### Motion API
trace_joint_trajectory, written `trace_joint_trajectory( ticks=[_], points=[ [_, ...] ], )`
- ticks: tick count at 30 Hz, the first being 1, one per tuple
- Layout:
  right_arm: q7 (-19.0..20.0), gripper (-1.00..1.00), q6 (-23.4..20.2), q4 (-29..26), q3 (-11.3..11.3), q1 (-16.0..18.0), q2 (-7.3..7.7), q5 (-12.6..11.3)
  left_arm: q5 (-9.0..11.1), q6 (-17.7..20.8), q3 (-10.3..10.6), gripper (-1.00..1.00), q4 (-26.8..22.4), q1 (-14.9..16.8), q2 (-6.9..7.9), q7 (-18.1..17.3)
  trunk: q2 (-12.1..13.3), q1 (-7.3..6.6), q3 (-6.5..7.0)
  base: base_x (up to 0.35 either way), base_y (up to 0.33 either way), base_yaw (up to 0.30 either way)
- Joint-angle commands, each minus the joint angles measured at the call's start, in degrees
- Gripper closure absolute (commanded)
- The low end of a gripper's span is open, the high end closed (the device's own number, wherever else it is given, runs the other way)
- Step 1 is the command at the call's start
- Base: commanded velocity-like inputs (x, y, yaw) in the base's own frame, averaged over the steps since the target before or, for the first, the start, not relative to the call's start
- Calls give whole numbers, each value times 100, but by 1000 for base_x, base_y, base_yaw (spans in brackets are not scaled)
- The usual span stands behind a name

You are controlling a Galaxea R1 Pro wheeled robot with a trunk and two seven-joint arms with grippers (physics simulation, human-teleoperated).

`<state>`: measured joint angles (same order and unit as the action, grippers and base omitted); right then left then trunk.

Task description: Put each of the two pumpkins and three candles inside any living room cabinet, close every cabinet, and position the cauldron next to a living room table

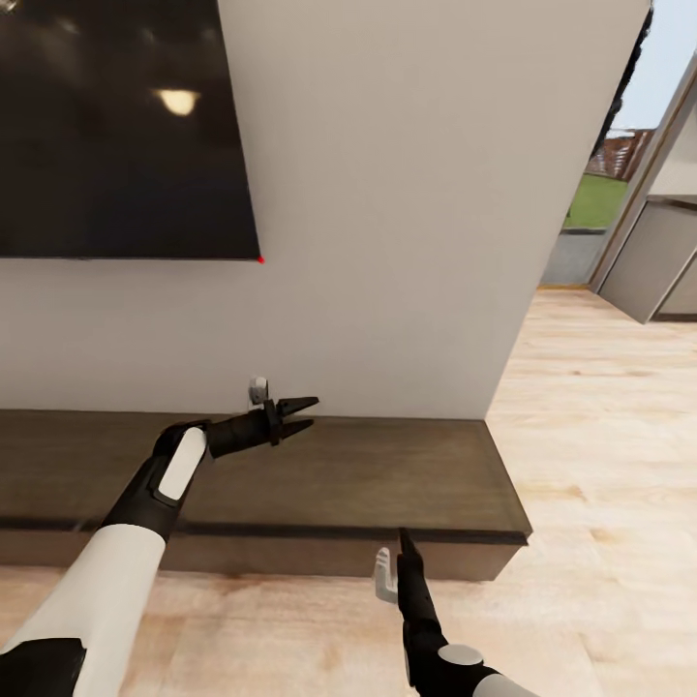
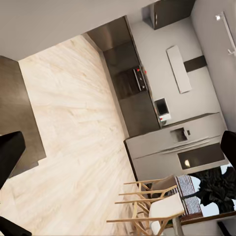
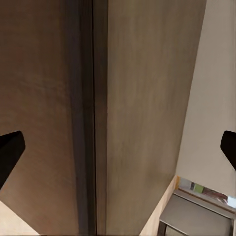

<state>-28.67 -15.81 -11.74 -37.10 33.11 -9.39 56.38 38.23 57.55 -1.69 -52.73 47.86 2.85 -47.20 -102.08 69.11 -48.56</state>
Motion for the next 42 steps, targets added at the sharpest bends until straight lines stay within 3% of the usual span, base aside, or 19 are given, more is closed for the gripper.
trace_joint_trajectory(
  ticks=[1,12,42],
  points=[
    [-8,-100,-53,7,-11,3,-2,49,-17,20,-9,-100,3,4,-2,-27,-2,3,-5,337,0,0],
    [-9,-100,-47,14,-16,4,7,49,-17,11,-28,-100,-15,4,-3,-8,-2,3,-5,74,0,0],
    [-22,-100,-54,-37,10,5,7,23,-17,11,-16,-100,-9,4,-90,-26,-1205,662,-543,0,0,0]
  ],
)
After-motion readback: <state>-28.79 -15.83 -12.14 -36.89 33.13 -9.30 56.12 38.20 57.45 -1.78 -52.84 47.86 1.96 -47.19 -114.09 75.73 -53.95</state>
